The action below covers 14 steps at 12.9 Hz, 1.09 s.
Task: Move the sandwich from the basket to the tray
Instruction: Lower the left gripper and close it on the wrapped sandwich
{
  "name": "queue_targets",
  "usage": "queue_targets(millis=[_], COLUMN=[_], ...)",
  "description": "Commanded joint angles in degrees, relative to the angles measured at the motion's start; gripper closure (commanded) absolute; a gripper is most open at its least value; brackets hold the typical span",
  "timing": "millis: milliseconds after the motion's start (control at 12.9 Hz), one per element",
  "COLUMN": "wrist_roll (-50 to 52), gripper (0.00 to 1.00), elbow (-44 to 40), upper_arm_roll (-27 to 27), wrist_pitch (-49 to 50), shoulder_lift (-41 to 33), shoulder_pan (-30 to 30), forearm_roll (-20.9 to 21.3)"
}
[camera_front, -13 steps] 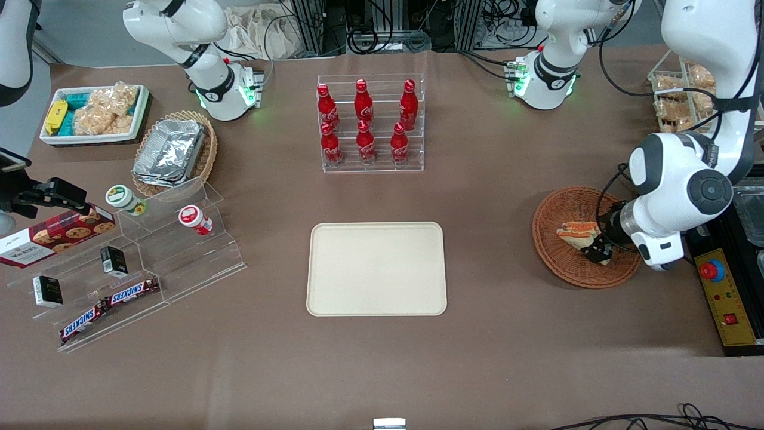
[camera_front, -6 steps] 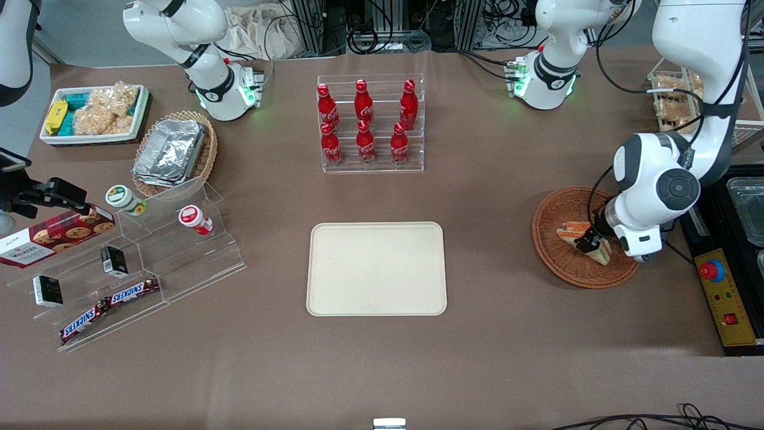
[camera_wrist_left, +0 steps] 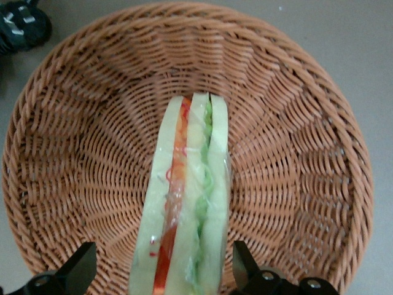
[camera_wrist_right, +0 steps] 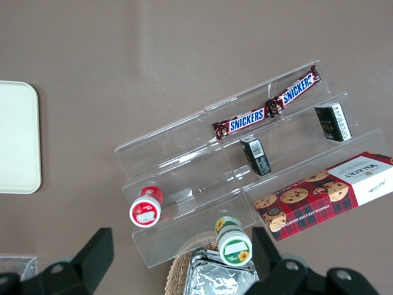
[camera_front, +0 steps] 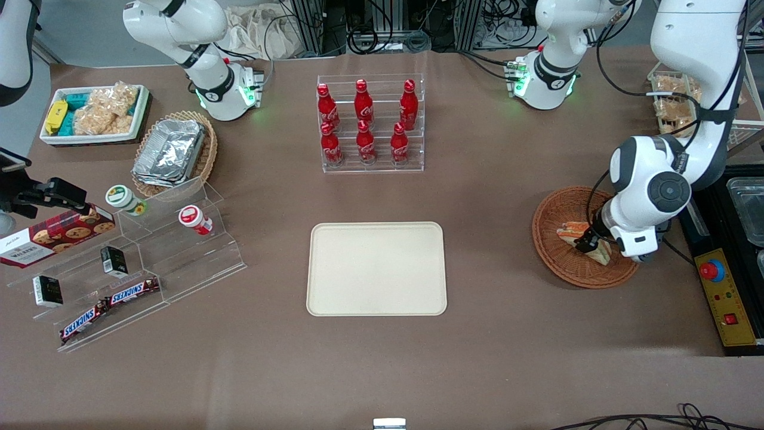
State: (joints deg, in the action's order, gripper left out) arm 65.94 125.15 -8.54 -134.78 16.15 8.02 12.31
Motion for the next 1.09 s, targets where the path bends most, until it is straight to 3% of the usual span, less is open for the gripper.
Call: queue_targets(millis=[0, 233, 311, 544, 778, 1011], wrist_roll=[6.3, 8.8, 10.5, 10.7, 3.5, -0.9], gripper=[0.27, 0.96, 1.00, 1.00, 1.00, 1.00], elbow=[-0.2, -1.0, -1.7, -4.2, -11.8, -23.0], upper_arm_roll=[0.1, 0.1, 0.1, -0.1, -0.8, -5.9], wrist_pitch=[-1.8, -1.7, -1.4, 0.8, 13.5, 23.6], shoulder_lift=[1.0, 1.0, 1.0, 0.4, 0.1, 1.2], shoulder_pan=[0.2, 0.2, 0.2, 0.1, -0.7, -3.3], forearm_roll=[3.7, 3.9, 3.9, 3.9, 3.1, 2.9])
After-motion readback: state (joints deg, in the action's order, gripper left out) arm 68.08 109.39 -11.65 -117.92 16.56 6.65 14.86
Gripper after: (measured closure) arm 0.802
